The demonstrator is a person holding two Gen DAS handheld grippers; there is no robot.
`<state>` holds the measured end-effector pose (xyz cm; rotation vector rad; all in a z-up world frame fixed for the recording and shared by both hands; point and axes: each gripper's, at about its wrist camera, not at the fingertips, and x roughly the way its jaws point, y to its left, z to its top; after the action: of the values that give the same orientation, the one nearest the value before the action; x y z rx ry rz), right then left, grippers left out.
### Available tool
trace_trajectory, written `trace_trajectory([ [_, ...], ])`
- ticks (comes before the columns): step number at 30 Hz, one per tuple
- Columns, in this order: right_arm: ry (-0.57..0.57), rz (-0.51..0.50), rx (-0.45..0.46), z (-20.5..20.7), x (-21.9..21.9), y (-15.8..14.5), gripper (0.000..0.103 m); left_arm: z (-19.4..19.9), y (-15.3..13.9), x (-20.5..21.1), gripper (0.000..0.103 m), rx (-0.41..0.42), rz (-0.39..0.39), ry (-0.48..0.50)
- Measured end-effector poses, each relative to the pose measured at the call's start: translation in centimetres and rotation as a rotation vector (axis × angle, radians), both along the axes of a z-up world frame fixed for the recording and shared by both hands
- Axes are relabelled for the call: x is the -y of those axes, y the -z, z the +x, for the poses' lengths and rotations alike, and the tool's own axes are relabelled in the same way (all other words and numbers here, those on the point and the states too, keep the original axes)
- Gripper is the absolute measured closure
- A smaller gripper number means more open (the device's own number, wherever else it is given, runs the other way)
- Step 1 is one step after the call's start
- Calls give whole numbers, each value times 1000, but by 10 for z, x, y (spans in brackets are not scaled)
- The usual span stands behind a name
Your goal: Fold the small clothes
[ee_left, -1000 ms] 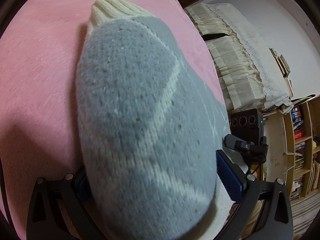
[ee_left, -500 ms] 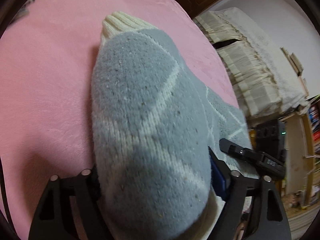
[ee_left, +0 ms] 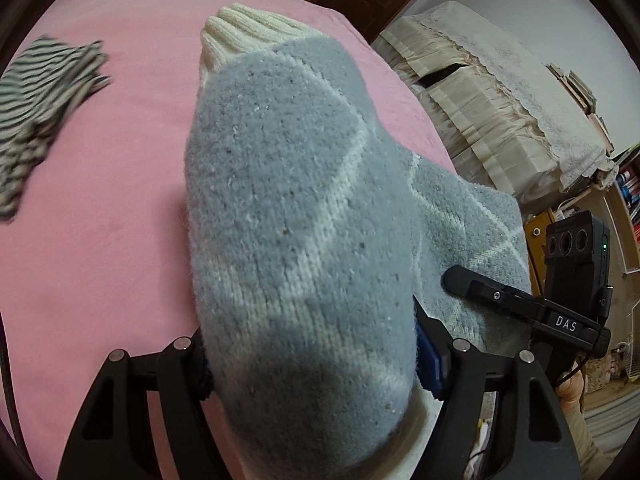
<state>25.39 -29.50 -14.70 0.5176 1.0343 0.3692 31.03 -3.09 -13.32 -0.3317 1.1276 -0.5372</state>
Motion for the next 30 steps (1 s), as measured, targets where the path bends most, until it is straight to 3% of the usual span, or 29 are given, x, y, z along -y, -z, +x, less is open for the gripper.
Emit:
trace_trajectory([
  [4,-53,39,-15,4,-56,-13,55,-12,-19,-67,29,-25,20,-32],
  [8,-117,99,-15,34,-129,-26,55,-5,-46,-150,29,10,77,-69],
  [13,-169,155,9,96,-228,-46,55,46,-78,-247,29,52,153,-102],
  [18,-143,222,51,172,-303,-56,55,122,-101,-316,29,148,226,-108],
  [23,-91,272,66,241,-345,-36,55,184,-85,-365,28,156,236,-137],
  [30,-41,298,-15,291,-364,31,55,246,-23,-388,28,94,287,-145],
])
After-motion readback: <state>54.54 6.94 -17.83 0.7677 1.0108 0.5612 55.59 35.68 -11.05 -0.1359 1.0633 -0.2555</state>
